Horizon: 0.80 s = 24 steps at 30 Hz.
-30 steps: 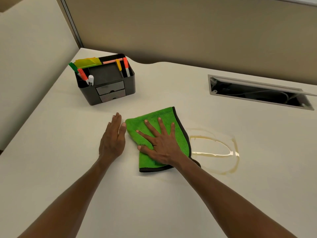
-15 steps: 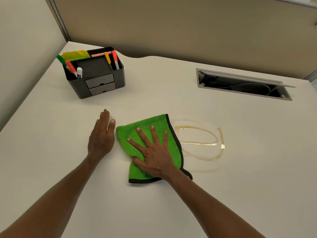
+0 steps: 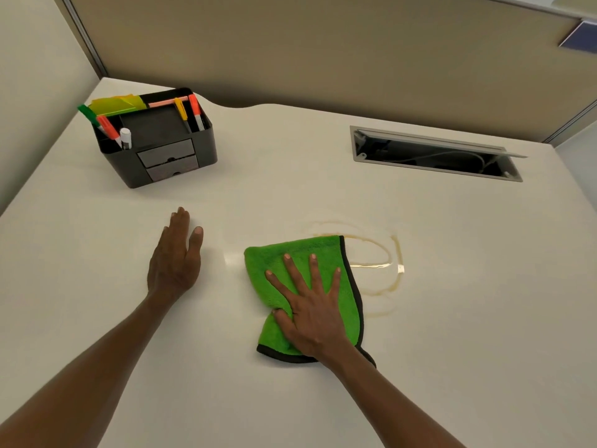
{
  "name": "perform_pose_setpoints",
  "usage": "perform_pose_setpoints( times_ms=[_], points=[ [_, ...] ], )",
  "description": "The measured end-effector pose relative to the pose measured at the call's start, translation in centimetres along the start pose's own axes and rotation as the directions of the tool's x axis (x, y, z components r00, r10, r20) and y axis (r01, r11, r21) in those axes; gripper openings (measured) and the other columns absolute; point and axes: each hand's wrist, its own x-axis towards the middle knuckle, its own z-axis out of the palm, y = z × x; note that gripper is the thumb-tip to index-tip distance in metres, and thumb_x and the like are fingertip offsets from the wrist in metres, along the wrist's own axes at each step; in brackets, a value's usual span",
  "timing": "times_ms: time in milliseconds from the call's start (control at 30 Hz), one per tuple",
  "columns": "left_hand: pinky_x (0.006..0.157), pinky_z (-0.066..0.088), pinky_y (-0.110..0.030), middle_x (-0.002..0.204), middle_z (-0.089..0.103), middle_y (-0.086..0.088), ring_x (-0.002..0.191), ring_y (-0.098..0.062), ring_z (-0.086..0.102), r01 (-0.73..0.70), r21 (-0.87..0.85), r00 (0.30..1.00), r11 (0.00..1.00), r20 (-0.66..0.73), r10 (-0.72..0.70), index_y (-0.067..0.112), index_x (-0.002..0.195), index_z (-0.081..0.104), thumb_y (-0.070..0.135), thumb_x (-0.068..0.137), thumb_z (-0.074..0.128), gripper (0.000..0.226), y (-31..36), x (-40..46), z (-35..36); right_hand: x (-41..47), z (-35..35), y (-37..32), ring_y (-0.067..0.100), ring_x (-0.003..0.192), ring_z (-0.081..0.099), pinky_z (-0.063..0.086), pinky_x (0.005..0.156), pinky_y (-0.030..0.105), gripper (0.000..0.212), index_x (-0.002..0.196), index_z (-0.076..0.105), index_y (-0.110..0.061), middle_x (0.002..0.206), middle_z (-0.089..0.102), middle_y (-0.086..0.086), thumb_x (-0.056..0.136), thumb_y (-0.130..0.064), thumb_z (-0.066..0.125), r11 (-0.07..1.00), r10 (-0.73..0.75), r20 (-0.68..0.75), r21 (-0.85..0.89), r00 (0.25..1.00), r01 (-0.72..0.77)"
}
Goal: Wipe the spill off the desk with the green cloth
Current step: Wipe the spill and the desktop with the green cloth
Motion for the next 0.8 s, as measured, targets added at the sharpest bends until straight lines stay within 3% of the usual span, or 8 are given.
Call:
perform_pose_setpoints(
  times_ms=[133, 400, 600, 800],
  points=[
    [0.12, 0.01, -0.032, 0.164, 0.017, 0.006, 0.151, -0.014, 0.015, 0.025, -0.007, 1.0, 1.0, 0.005, -0.025, 0.028, 0.155, 0.017, 0.052, 0.1, 0.025, 0.061, 0.0, -0.1, 0.1, -1.2, -0.3, 1.7, 0.036, 0.151, -0.013, -0.008, 0.112, 0.072, 0.067, 0.152, 0.003, -0.055, 0.166, -0.01, -0.013, 0.092, -0.059, 0.033, 0.997, 0.083, 0.002, -0.002, 0.997, -0.083],
    [0.119, 0.007, -0.03, 0.164, 0.014, 0.006, 0.152, -0.014, 0.013, 0.024, 0.047, 0.999, 0.999, 0.028, -0.025, 0.028, 0.156, 0.014, 0.057, 0.098, 0.019, 0.065, -0.5, 0.1, 0.3, -2.6, -0.9, 5.0, 0.035, 0.152, -0.012, -0.004, 0.113, 0.071, 0.067, 0.151, 0.002, -0.057, 0.166, -0.008, -0.014, 0.092, -0.058, 0.033, 0.984, 0.178, 0.008, 0.003, 0.984, -0.178],
    [0.122, 0.002, -0.027, 0.165, 0.013, 0.002, 0.151, -0.008, 0.008, -0.052, 0.121, 0.998, 0.991, 0.048, 0.047, 0.014, 0.156, 0.017, 0.051, 0.099, 0.015, 0.067, -0.8, 0.4, 0.6, -3.0, -1.2, 6.6, 0.032, 0.152, -0.015, -0.004, 0.114, 0.07, 0.066, 0.151, 0.001, -0.057, 0.165, -0.011, -0.015, 0.092, -0.058, 0.032, 0.978, 0.208, 0.011, -0.008, 0.978, -0.208],
    [0.122, 0.001, -0.026, 0.165, 0.011, 0.003, 0.151, -0.005, 0.005, -0.054, 0.129, 0.997, 0.99, 0.062, 0.046, 0.014, 0.156, 0.016, 0.047, 0.101, 0.017, 0.064, -0.9, 0.5, 0.6, -3.3, -1.4, 8.3, 0.03, 0.152, -0.017, -0.003, 0.115, 0.07, 0.066, 0.15, 0.0, -0.058, 0.165, -0.013, -0.016, 0.092, -0.058, 0.03, 0.971, 0.237, 0.013, -0.001, 0.971, -0.237]
  ],
)
